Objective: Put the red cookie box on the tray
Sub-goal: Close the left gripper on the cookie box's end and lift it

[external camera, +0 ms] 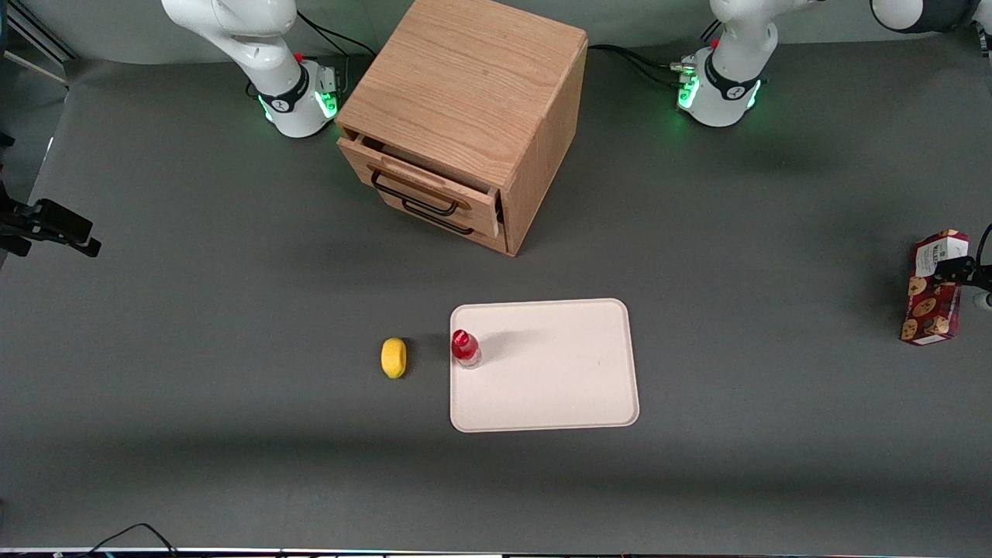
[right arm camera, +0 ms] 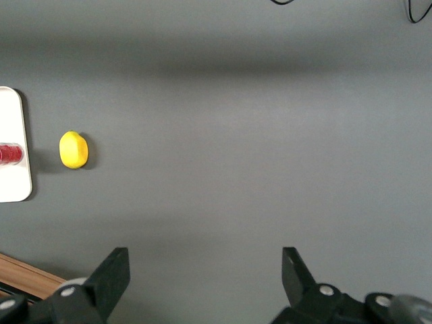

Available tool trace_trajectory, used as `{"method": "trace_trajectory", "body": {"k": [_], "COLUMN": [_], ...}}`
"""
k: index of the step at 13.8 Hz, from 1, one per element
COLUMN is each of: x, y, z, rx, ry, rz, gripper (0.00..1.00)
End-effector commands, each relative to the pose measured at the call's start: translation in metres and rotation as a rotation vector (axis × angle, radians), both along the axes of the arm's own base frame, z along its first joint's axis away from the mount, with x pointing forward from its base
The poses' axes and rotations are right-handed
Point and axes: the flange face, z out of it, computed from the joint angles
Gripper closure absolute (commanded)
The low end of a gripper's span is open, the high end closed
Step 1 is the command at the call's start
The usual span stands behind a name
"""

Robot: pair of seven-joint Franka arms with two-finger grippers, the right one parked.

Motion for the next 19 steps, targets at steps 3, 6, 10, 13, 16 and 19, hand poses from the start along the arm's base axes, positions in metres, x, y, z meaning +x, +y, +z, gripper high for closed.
{"method": "trace_trajectory", "body": {"k": [3,6,10,13,16,19], "x": [-0.014,-0.016,-0.015,0.001,0.031,0.067], "y": [0.006,0.005,0.003,-0.007,-0.045,-0.114], "z": [-0.028,-0.034,-0.034,0.002,0.065,0.150], "rx": [0.013,0.002,-0.008,0.010,0.006,0.000], "ry": [-0.024,-0.020,-0.010,-0.058,-0.041,0.032], "rz": [0.011,0.021,0.022,0.022,0.081,0.150], "gripper": [0.39,0.94,1.00,1.00,1.00,1.00]}}
